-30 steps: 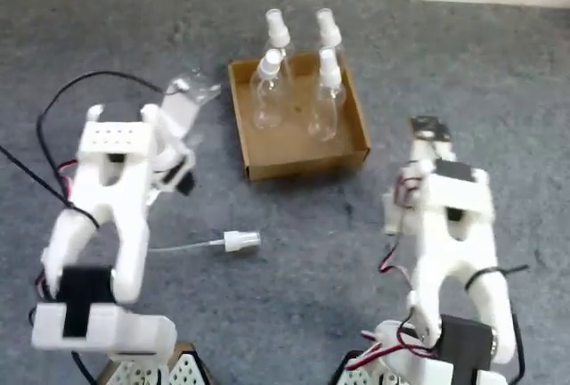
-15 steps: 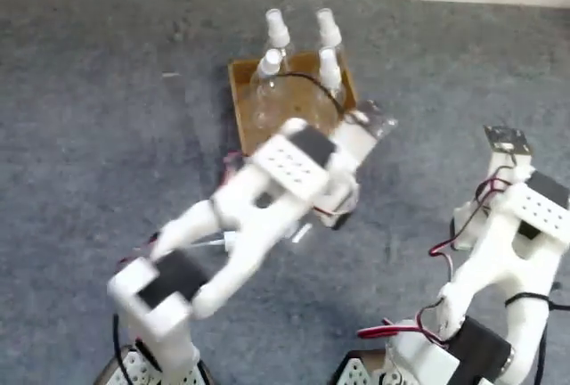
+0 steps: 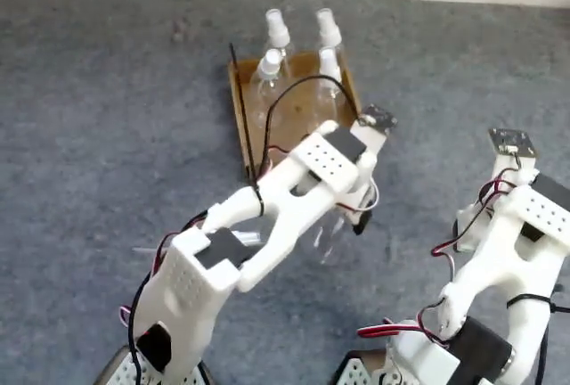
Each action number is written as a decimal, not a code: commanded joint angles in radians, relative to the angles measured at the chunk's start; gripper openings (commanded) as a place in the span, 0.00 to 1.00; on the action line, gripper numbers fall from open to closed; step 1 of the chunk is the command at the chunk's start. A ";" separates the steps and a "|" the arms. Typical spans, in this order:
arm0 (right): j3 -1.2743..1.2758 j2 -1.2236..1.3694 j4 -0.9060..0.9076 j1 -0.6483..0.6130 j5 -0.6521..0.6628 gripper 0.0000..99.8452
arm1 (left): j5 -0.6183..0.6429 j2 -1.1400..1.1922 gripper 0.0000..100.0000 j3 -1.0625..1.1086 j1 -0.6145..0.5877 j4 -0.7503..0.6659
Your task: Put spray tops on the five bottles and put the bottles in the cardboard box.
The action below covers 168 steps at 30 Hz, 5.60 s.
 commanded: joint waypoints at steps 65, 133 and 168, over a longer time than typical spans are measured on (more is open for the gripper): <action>-0.048 0.320 -0.205 -0.630 -0.453 0.02 | -1.119 -0.783 0.20 0.871 -0.535 0.003; 0.025 0.016 -0.148 -0.851 -0.236 0.00 | -0.755 -0.786 0.02 0.819 -1.023 -0.321; 0.453 -0.446 -0.809 -1.331 -0.371 0.00 | -0.049 -1.524 0.01 0.849 -0.696 -0.448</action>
